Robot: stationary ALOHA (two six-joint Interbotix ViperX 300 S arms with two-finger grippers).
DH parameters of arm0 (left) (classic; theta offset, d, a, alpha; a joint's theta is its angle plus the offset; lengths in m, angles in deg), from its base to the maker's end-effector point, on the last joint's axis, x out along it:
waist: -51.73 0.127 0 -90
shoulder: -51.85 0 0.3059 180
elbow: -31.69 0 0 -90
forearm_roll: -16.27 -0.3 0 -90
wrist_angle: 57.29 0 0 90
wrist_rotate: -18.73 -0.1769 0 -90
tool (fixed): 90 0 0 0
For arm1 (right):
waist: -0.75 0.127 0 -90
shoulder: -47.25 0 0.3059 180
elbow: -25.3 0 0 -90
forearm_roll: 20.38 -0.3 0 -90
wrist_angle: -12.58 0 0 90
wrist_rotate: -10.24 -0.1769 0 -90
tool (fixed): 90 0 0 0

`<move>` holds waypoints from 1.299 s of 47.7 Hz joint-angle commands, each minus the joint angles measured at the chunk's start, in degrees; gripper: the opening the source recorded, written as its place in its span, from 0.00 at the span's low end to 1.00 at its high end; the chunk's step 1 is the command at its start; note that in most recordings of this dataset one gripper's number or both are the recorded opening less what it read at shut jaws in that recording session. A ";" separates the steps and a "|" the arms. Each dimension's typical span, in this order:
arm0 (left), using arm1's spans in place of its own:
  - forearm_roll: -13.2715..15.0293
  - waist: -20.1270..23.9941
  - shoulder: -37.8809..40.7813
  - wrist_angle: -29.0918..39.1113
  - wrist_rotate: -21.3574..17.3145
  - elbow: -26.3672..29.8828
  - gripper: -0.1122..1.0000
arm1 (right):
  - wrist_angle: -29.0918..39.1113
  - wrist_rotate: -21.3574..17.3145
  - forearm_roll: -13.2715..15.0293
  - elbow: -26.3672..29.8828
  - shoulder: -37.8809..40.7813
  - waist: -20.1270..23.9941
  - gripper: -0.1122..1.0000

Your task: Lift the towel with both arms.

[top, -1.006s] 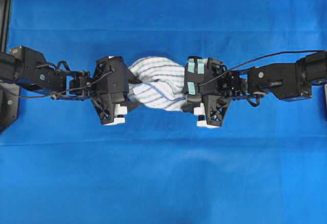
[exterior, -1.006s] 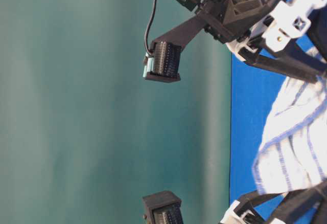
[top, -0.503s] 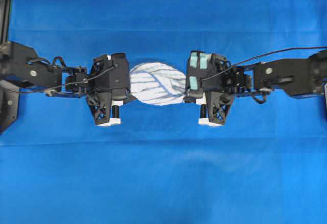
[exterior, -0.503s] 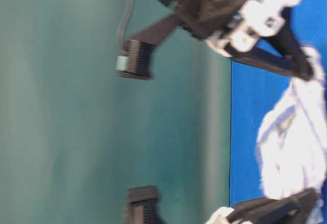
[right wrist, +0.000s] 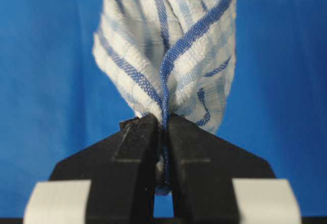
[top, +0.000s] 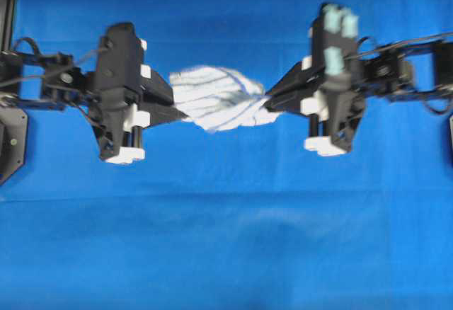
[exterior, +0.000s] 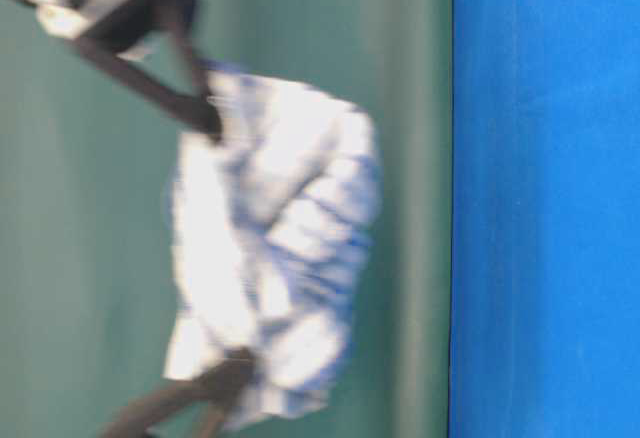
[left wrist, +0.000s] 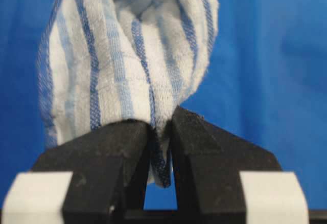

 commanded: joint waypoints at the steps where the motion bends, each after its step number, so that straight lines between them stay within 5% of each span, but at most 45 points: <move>1: -0.09 0.79 -2.64 2.99 -0.18 4.22 0.17 | 2.29 0.09 0.18 3.69 -3.43 0.00 0.16; 24: -0.44 1.32 -5.19 13.89 -2.20 19.16 0.17 | 12.66 0.88 1.93 16.44 -8.09 0.00 0.16; 48: -0.44 1.49 -5.01 13.71 -5.19 19.95 0.18 | 12.48 4.31 2.20 16.61 -8.26 0.26 0.17; 52: -0.44 1.49 -5.10 13.45 -4.75 19.78 0.34 | 12.22 4.22 2.90 16.52 -8.26 0.18 0.23; 62: -0.44 1.49 -6.15 13.18 -4.75 18.72 0.88 | 12.22 3.87 3.96 16.52 -8.00 0.18 0.71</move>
